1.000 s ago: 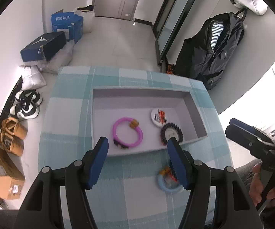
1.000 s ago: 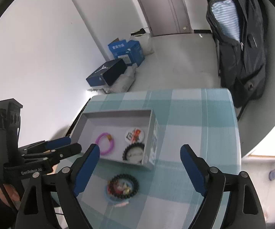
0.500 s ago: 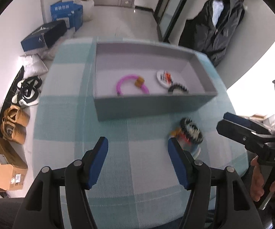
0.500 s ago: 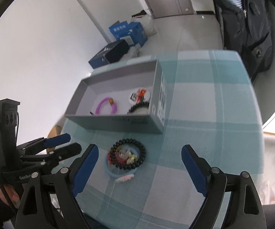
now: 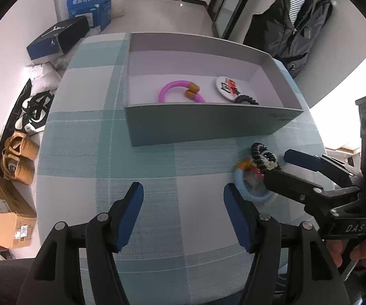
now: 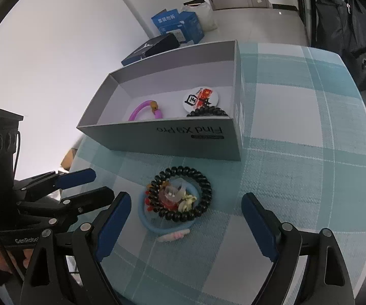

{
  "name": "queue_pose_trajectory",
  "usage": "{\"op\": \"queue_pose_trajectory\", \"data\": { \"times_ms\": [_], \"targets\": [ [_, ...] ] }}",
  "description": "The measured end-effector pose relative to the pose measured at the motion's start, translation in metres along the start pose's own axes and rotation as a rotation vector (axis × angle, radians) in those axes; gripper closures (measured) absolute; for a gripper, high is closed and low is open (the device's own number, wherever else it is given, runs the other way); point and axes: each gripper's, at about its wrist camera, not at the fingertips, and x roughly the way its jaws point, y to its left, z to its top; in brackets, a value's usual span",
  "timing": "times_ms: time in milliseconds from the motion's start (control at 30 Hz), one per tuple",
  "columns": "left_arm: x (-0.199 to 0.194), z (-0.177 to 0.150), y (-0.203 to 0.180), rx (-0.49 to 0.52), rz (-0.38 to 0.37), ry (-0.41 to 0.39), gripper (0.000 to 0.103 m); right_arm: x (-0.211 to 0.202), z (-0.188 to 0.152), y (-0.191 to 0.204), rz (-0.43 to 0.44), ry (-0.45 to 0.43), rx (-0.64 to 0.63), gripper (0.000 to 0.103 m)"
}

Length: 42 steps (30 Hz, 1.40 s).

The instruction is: Organize jewelry

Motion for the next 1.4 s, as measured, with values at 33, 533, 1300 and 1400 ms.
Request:
{"op": "queue_pose_trajectory", "data": {
  "times_ms": [33, 533, 1300, 1400],
  "targets": [
    [0.001, -0.001, 0.001, -0.002, -0.001, 0.005, 0.042, 0.000, 0.001, 0.000, 0.003, -0.001, 0.004, 0.014],
    [0.002, -0.001, -0.003, 0.029, -0.014, 0.016, 0.042, 0.003, -0.002, 0.011, -0.015, -0.007, -0.068, 0.055],
    [0.010, -0.005, -0.056, 0.191, -0.112, 0.024, 0.042, -0.058, 0.001, -0.039, 0.118, -0.160, 0.121, 0.059],
    [0.015, -0.006, -0.066, 0.232, -0.091, 0.034, 0.042, -0.060, 0.001, -0.043, 0.117, -0.167, 0.138, 0.059]
  ]
}}
